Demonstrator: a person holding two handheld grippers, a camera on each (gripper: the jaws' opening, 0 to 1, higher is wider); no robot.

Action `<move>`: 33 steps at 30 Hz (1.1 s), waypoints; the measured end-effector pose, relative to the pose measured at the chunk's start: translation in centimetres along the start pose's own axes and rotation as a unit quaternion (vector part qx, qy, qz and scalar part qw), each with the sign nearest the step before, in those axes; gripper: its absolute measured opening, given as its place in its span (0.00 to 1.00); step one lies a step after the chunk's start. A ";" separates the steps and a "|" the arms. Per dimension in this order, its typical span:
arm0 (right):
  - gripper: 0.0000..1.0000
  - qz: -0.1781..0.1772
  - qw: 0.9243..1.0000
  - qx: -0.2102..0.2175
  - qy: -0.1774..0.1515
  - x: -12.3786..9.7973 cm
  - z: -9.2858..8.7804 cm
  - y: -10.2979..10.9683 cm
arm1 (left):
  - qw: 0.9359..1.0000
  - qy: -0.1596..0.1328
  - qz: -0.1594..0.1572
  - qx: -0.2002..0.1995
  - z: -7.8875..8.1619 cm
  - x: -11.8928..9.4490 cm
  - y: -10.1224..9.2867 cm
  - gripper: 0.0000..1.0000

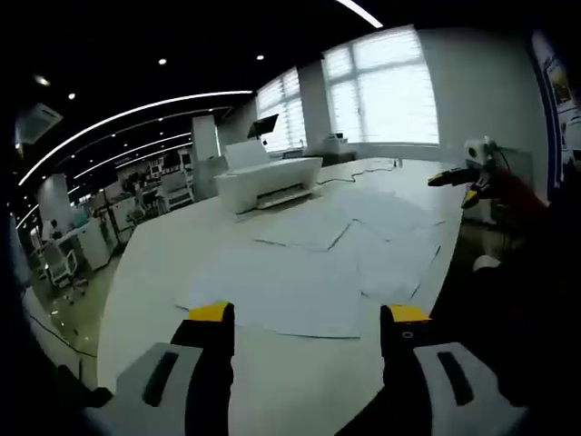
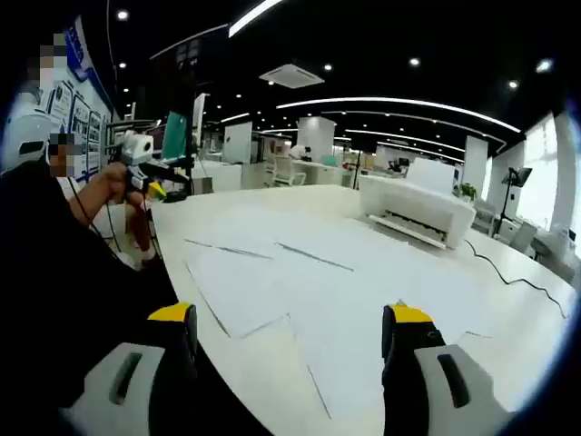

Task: Organize the stack of printing papers by aligning and flattening the scattered papers on the table

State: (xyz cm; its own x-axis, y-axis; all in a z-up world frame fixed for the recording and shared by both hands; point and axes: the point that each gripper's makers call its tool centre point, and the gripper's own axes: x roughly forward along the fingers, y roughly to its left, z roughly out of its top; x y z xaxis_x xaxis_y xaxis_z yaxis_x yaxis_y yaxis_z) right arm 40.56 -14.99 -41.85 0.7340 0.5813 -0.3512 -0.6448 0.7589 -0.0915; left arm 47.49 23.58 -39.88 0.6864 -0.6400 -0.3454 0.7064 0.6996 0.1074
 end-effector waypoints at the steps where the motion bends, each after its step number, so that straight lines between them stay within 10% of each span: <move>1: 0.79 0.000 1.000 0.000 0.000 0.0 0.0 0.0 | 1.000 0.000 0.000 0.000 0.1 0.1 0.1 0.69; 33: 0.80 0.009 1.000 0.001 0.016 0.7 -0.8 0.5 | 1.000 -0.002 0.013 -0.003 1.6 1.8 2.7 0.67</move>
State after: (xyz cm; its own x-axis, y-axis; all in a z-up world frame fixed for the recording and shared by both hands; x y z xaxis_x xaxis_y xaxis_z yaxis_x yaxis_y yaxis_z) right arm 40.58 -14.48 -42.89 0.7158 0.5847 -0.3818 -0.6569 0.7493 -0.0840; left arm 50.90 23.75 -38.71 0.7051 -0.6230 -0.3385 0.6873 0.7180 0.1100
